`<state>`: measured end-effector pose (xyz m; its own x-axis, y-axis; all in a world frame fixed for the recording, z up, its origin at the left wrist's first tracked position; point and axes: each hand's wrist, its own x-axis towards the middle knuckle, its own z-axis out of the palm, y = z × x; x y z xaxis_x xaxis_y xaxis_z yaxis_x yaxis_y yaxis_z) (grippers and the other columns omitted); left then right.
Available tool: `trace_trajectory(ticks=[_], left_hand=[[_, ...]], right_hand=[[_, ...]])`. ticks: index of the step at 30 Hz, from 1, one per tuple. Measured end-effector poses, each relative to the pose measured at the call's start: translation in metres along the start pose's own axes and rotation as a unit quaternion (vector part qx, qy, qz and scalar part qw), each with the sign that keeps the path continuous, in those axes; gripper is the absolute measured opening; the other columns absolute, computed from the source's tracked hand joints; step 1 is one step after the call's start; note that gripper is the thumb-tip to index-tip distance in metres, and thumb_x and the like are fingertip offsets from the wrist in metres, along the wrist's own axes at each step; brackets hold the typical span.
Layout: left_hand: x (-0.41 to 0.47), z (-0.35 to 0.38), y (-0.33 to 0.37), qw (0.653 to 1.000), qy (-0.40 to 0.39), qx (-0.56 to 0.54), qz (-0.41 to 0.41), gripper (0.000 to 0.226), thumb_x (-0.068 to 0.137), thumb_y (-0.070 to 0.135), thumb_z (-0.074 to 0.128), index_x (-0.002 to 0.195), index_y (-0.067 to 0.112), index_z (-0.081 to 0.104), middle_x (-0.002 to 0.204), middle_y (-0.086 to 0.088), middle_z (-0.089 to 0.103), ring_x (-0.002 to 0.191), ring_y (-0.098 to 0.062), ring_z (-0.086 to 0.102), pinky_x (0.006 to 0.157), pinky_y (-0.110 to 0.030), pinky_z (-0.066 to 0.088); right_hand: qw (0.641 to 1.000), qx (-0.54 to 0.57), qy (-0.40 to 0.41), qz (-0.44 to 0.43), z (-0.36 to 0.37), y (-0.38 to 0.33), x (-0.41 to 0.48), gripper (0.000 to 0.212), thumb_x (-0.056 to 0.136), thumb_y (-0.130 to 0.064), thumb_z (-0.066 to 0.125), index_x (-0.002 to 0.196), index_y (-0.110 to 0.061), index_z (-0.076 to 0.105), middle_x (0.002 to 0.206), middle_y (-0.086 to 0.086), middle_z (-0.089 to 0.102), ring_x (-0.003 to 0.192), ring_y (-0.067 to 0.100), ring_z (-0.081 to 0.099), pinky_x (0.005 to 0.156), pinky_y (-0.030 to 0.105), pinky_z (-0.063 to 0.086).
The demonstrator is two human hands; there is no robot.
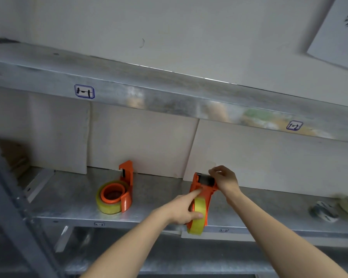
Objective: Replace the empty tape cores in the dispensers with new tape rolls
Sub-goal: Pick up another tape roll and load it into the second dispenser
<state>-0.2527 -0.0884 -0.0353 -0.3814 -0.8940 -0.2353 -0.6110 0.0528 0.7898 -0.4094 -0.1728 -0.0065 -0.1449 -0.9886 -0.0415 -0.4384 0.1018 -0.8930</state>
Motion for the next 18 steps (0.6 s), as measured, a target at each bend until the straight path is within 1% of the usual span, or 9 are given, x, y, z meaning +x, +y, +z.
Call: trace_trajectory(ticks=[4, 6, 9, 11, 13, 16, 18], left_hand=[[-0.003, 0.001, -0.003, 1.000, 0.004, -0.017, 0.009, 0.082, 0.090, 0.029, 0.063, 0.152, 0.035, 0.010, 0.150, -0.003, 0.039, 0.130, -0.021, 0.048, 0.109, -0.035, 0.042], [-0.004, 0.002, -0.004, 1.000, 0.011, -0.024, 0.013, 0.082, 0.090, 0.029, 0.063, 0.152, 0.037, 0.010, 0.148, -0.003, 0.043, 0.125, -0.019, 0.052, 0.107, -0.035, 0.045], [-0.004, 0.003, -0.006, 0.999, 0.021, -0.039, 0.017, 0.084, 0.088, 0.029, 0.065, 0.149, 0.044, 0.009, 0.147, -0.002, 0.043, 0.126, -0.020, 0.052, 0.106, -0.038, 0.046], [-0.005, 0.003, -0.007, 0.998, 0.032, -0.048, 0.018, 0.088, 0.087, 0.029, 0.067, 0.147, 0.049, 0.005, 0.142, -0.002, 0.046, 0.118, -0.020, 0.057, 0.101, -0.038, 0.051], [-0.007, 0.003, -0.008, 0.998, 0.044, -0.050, 0.017, 0.092, 0.086, 0.029, 0.068, 0.147, 0.049, 0.002, 0.139, -0.002, 0.049, 0.113, -0.020, 0.060, 0.097, -0.036, 0.053], [-0.010, 0.002, -0.007, 0.997, 0.048, -0.060, 0.011, 0.089, 0.087, 0.028, 0.067, 0.149, 0.045, 0.004, 0.142, -0.002, 0.046, 0.117, -0.021, 0.058, 0.099, -0.036, 0.052], [-0.012, 0.002, -0.007, 0.997, 0.043, -0.062, 0.008, 0.086, 0.089, 0.027, 0.065, 0.151, 0.040, 0.008, 0.146, -0.002, 0.043, 0.123, -0.022, 0.054, 0.103, -0.038, 0.050]], right_hand=[[1.000, 0.001, -0.019, -0.008, 0.001, -0.002, 0.005, 0.007, 0.085, -0.024, 0.063, 0.083, -0.017, 0.064, 0.090, 0.009, 0.066, 0.082, 0.024, 0.059, 0.064, 0.029, 0.045], [1.000, -0.005, -0.029, -0.011, 0.003, -0.004, 0.007, 0.008, 0.085, -0.026, 0.063, 0.085, -0.018, 0.064, 0.094, 0.009, 0.066, 0.087, 0.025, 0.060, 0.067, 0.030, 0.046], [0.999, -0.008, -0.043, -0.013, 0.005, -0.006, 0.010, 0.005, 0.085, -0.026, 0.063, 0.081, -0.022, 0.063, 0.097, 0.008, 0.066, 0.091, 0.026, 0.061, 0.069, 0.032, 0.047], [0.999, -0.009, -0.048, -0.017, 0.007, -0.007, 0.012, 0.005, 0.085, -0.025, 0.064, 0.081, -0.022, 0.064, 0.098, 0.007, 0.067, 0.091, 0.026, 0.061, 0.070, 0.031, 0.047], [0.998, -0.009, -0.054, -0.020, 0.009, -0.008, 0.013, 0.005, 0.085, -0.026, 0.064, 0.084, -0.021, 0.064, 0.098, 0.007, 0.066, 0.092, 0.026, 0.061, 0.071, 0.032, 0.048], [0.998, -0.014, -0.060, -0.026, 0.011, -0.008, 0.015, 0.005, 0.085, -0.026, 0.063, 0.084, -0.021, 0.064, 0.096, 0.006, 0.066, 0.090, 0.025, 0.061, 0.076, 0.036, 0.050], [0.998, -0.011, -0.060, -0.028, 0.012, -0.008, 0.016, 0.005, 0.085, -0.026, 0.064, 0.083, -0.021, 0.064, 0.095, 0.007, 0.066, 0.087, 0.024, 0.061, 0.073, 0.035, 0.050]])
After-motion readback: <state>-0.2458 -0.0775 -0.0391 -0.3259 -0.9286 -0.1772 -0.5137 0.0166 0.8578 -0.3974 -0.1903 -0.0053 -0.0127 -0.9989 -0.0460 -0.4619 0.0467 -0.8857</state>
